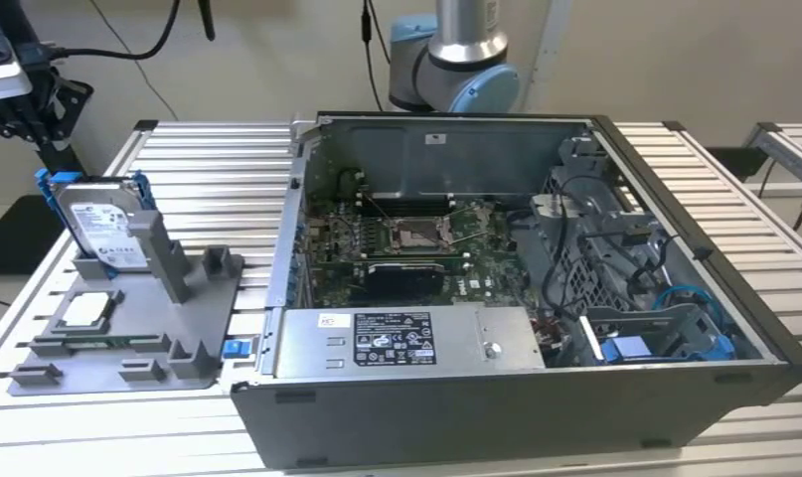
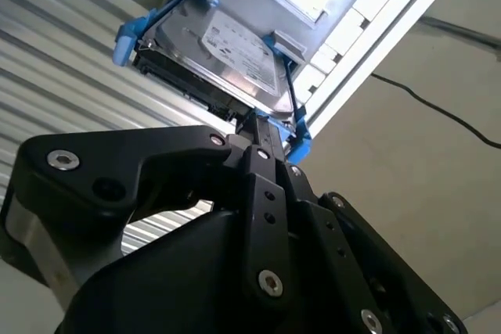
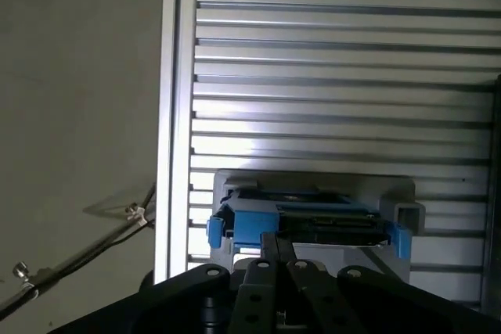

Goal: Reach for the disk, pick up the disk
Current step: 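Pick up the disk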

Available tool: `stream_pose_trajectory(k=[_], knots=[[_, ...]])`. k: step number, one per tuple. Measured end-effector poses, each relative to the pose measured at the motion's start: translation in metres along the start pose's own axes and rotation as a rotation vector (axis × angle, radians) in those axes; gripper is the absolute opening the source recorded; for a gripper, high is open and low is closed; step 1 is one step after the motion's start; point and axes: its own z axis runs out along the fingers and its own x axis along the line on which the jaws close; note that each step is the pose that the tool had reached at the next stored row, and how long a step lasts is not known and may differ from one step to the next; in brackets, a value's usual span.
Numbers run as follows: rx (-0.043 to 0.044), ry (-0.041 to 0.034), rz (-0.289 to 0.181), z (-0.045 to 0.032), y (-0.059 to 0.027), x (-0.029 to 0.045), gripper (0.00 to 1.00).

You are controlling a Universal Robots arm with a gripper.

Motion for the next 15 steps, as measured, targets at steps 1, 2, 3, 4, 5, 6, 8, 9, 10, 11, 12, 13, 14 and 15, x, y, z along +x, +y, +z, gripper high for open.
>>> stream_pose_trajectory(k=[1,2,3,4,5,6,8,9,10,11,12,13,14,15], knots=[[0.0001,0.0003,-0.007,0.0,-0.0001,0.0001,0.0],[0.0001,0.001,-0.023,0.0,-0.0001,0.0002,0.0],[0.0002,0.0017,-0.04,0.0,-0.0001,0.0002,0.0],[0.0003,0.0025,-0.06,0.0,-0.0001,0.0002,0.0],[0.0003,0.0032,-0.077,0.0,0.0,0.0002,0.0],[0.0004,0.0039,-0.095,0.0,0.0,0.0002,0.0],[0.0005,0.0054,-0.132,0.0001,0.0,0.0002,0.0],[0.0006,0.0061,-0.15,0.0001,0.0,0.0002,0.0],[0.0007,0.007,-0.168,0.0,0.0,0.0002,0.0],[0.0007,0.0077,-0.186,0.0,0.0,0.0002,0.0],[0.0008,0.0084,-0.205,0.0,0.0,0.0001,0.0],[0.0009,0.0091,-0.223,0.0001,0.0,0.0002,0.0],[0.0009,0.01,-0.243,0.0,0.0,0.0002,0.0],[0.001,0.0107,-0.26,0.0,0.0,0.0002,0.0]])
